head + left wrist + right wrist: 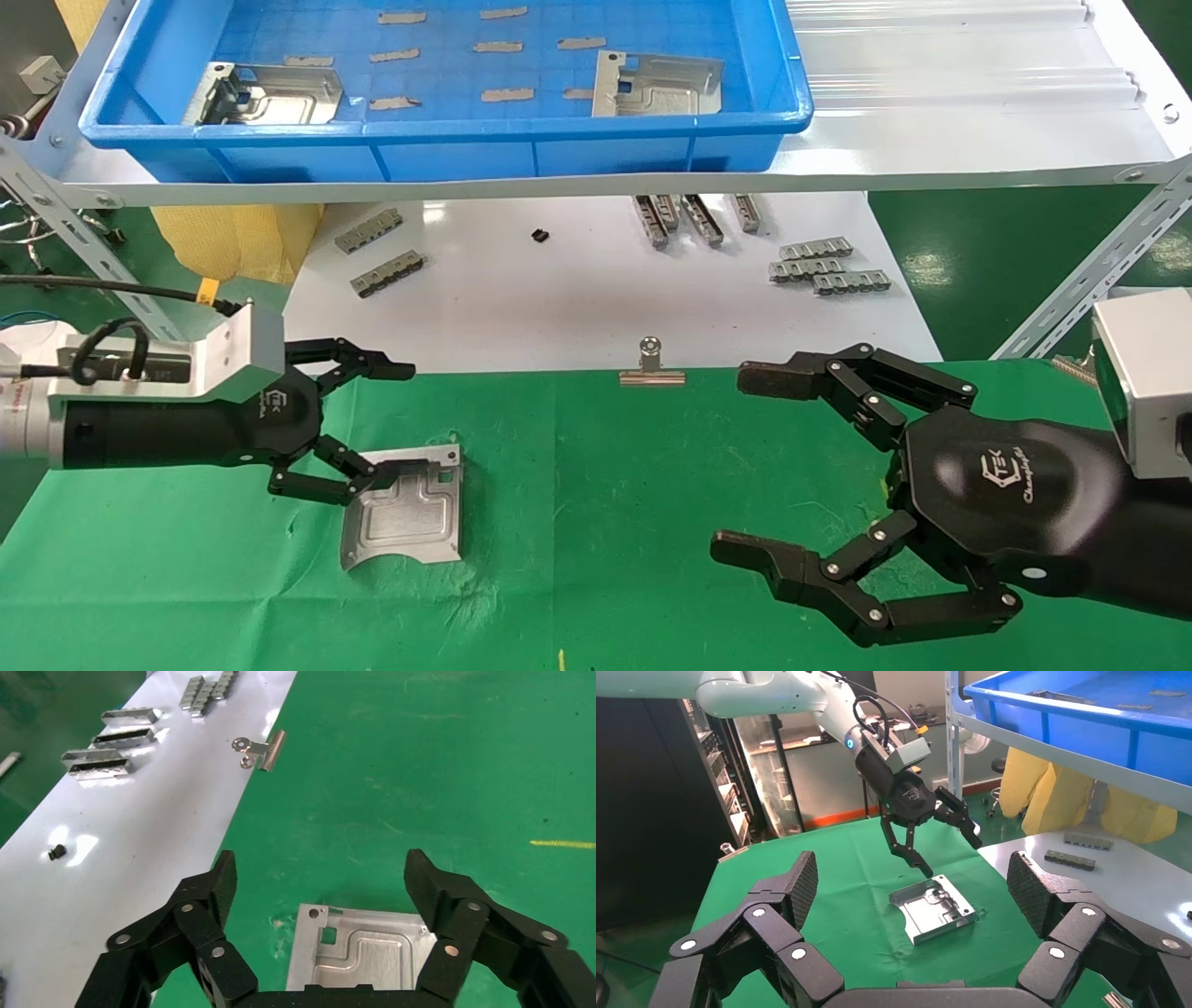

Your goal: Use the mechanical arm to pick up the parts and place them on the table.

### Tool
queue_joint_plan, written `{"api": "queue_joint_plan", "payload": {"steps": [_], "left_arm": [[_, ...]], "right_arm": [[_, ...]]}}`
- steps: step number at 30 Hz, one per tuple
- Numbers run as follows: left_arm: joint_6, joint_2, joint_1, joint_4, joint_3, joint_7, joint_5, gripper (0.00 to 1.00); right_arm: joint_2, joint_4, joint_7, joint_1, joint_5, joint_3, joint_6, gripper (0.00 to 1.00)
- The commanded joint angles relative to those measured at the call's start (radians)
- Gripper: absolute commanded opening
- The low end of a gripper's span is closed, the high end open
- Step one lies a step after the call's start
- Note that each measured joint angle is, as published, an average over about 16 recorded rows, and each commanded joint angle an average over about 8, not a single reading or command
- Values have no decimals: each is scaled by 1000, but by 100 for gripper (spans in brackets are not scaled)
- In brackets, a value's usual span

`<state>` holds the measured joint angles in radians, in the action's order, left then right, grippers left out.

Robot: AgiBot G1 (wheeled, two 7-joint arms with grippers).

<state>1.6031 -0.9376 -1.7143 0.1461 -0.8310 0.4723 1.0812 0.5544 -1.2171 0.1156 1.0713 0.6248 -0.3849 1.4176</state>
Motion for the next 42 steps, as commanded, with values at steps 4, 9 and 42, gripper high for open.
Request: {"api": "queue_joint_plan", "payload": {"steps": [4,9,42], "left_arm": [[-4,9,18,37,17,-17,-8,100],[-12,36,70,130,62,-71,-37,100],[-73,220,431,768,372,-444,-235,100]], "right_arm": [[0,0,0,0,0,0,0,100],[0,0,0,0,0,0,0,100],[0,0,0,0,0,0,0,100]]}}
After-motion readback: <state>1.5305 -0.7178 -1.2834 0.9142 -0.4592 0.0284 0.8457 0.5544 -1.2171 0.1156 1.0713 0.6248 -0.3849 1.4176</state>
